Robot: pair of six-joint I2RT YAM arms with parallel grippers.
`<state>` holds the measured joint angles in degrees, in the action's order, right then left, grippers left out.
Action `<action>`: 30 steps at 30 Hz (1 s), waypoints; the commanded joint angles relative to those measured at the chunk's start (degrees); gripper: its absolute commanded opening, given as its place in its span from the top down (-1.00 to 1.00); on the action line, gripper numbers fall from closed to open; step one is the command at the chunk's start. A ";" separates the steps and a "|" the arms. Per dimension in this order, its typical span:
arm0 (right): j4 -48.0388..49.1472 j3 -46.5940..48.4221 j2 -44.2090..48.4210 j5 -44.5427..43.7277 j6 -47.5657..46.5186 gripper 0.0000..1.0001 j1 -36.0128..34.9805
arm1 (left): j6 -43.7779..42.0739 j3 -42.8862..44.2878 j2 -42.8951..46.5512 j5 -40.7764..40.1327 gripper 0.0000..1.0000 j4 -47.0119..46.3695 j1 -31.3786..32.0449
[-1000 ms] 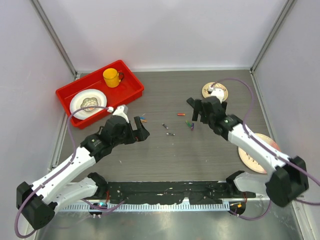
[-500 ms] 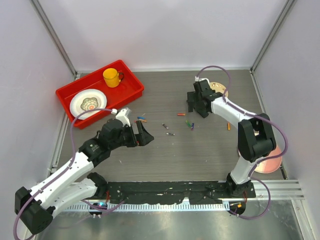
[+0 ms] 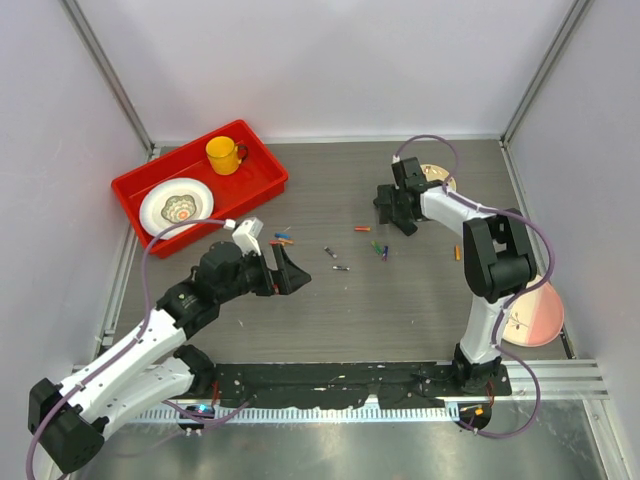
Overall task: Load the batteries into the remote control
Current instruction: Pick up the remote control from the center of the board.
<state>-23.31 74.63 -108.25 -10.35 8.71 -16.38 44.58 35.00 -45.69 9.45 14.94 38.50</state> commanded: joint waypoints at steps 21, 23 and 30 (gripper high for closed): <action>0.37 2.45 -2.85 3.85 3.59 -0.68 -0.23 | 2.53 -2.31 0.52 1.18 -0.96 -6.76 -0.27; 0.46 1.93 -1.71 3.41 3.94 -0.67 -1.72 | 2.97 -2.57 0.25 1.18 -0.96 -7.03 -0.18; -0.77 1.83 -0.65 1.39 5.17 -0.64 -3.83 | 4.29 -2.92 -0.54 1.53 -0.95 -7.82 -0.18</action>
<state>-23.92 76.58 -112.46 -7.90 12.43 -19.40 47.79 32.29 -46.02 10.17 10.90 38.50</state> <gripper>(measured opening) 0.833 0.981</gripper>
